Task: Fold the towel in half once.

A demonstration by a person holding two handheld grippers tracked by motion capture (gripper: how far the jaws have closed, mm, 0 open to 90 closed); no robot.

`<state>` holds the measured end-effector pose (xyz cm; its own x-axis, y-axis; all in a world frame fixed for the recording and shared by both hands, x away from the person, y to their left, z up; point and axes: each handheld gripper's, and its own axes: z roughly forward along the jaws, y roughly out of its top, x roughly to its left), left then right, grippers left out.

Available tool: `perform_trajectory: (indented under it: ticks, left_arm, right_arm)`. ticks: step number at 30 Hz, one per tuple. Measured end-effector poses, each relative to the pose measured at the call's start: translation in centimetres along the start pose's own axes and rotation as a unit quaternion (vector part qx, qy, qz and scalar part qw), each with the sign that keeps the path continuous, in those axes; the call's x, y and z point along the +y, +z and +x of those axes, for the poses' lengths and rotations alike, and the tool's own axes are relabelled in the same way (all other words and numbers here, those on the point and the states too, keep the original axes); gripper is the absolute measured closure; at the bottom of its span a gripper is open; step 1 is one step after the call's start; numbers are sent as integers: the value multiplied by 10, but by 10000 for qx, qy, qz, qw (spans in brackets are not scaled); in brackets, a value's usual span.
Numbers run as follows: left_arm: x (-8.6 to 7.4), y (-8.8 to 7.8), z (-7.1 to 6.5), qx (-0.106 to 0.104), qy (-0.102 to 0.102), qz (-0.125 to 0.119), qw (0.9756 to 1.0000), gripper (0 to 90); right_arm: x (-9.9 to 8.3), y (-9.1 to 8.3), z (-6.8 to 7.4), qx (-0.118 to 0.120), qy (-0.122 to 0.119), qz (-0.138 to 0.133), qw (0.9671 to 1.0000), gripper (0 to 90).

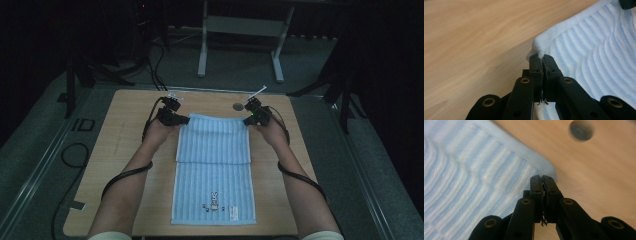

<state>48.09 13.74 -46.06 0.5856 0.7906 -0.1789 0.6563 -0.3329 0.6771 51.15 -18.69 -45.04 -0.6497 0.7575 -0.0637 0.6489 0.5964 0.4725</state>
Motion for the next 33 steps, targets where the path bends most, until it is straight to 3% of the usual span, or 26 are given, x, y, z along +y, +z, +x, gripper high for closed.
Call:
perform_trajectory:
  ticks: [1,3,5,6,7,8,9,15,19,21,23,24,26,27,28,31,33]
  left_arm:
    - [7,-13,0,-21,-17,-159,9999,866]
    - [13,-21,-2,-25,20,-239,9997,866]
    - [25,-39,-6,-61,84,-457,9989,866]
    - [25,-39,-6,-61,84,-457,9989,865]
    - [32,-52,-9,-1,140,-680,9976,865]
    - [32,-52,-9,-1,140,-680,9976,865]
    - [37,-64,-12,-4,190,-808,9965,865]
    - [42,-85,-22,-61,354,-896,9953,865]
    - [26,-92,-29,-209,483,-884,9947,864]
    - [1,-96,-34,-388,471,-826,9947,864]
    - [-6,-97,-35,-473,443,-831,9944,864]
    - [-23,-99,-40,-632,457,-808,9937,863]
    - [-41,-100,-47,-766,509,-730,9931,864]
    - [-41,-100,-47,-766,509,-730,9931,863]
    - [-56,-100,-54,-809,568,-719,9925,863]
    - [-82,-95,-66,-887,596,-557,9927,863]
    - [-100,-88,-73,-915,555,-432,9933,863]
  right_arm:
    - [5,-15,-2,1,5,-164,9999,874]
    - [9,-23,-4,-18,-2,-255,9997,874]
    - [19,-47,-4,-130,-79,-482,9987,874]
    - [19,-47,-4,-130,-79,-482,9987,874]
    - [25,-62,-3,-173,-128,-608,9979,874]
    - [25,-62,-3,-173,-128,-608,9979,874]
    - [29,-76,-2,-266,-212,-743,9967,874]
    - [34,-105,0,-290,-255,-998,9943,873]
    - [17,-116,13,-143,-400,-1190,9920,873]
    - [2,-117,20,-47,-492,-1213,9914,873]
    - [-15,-117,28,91,-590,-1222,9907,873]
    - [-26,-116,33,172,-628,-1246,9901,872]
    - [-44,-116,42,295,-704,-1248,9892,873]
    - [-44,-116,42,295,-704,-1248,9892,873]
    - [-50,-115,47,294,-751,-1213,9893,873]
    - [-82,-107,68,325,-978,-1084,9887,872]
    - [-98,-99,76,455,-950,-990,9895,873]
